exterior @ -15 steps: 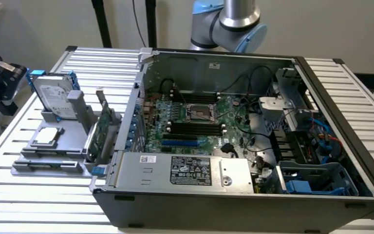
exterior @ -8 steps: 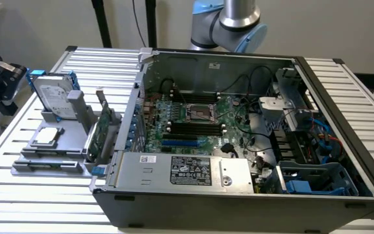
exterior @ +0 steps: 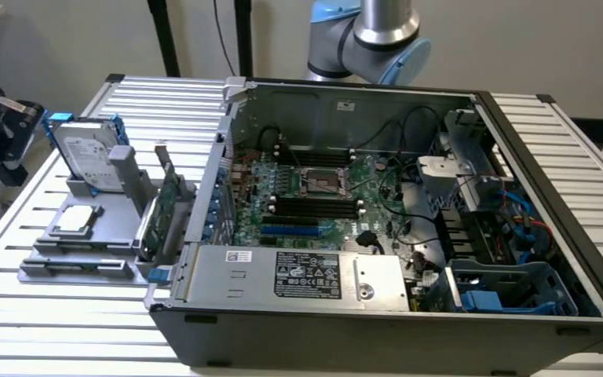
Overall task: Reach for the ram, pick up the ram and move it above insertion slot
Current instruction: 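Pick up the ram and move it above insertion slot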
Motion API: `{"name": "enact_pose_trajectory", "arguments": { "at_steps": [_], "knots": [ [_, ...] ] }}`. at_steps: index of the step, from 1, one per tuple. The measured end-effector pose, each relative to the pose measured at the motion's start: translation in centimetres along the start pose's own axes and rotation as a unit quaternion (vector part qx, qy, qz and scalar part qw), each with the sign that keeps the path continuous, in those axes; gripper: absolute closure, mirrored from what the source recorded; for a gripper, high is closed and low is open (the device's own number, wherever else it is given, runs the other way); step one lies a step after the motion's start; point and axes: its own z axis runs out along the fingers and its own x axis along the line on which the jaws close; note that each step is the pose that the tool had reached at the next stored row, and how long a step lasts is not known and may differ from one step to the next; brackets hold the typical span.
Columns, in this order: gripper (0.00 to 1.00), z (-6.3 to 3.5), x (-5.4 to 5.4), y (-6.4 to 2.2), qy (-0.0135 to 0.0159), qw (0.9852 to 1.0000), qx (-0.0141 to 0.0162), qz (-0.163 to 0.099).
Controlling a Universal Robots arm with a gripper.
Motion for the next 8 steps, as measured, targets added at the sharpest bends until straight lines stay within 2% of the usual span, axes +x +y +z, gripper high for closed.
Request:
{"name": "enact_pose_trajectory", "arguments": {
  "at_steps": [4, 8],
  "knots": [
    [0.89, 0.01, 0.0, 0.0, 0.0016, 0.9993, 0.0001, -0.037],
    [0.89, 0.02, 0.0, 0.0, 0.0032, 0.9974, 0.0002, -0.072]
  ]
}}
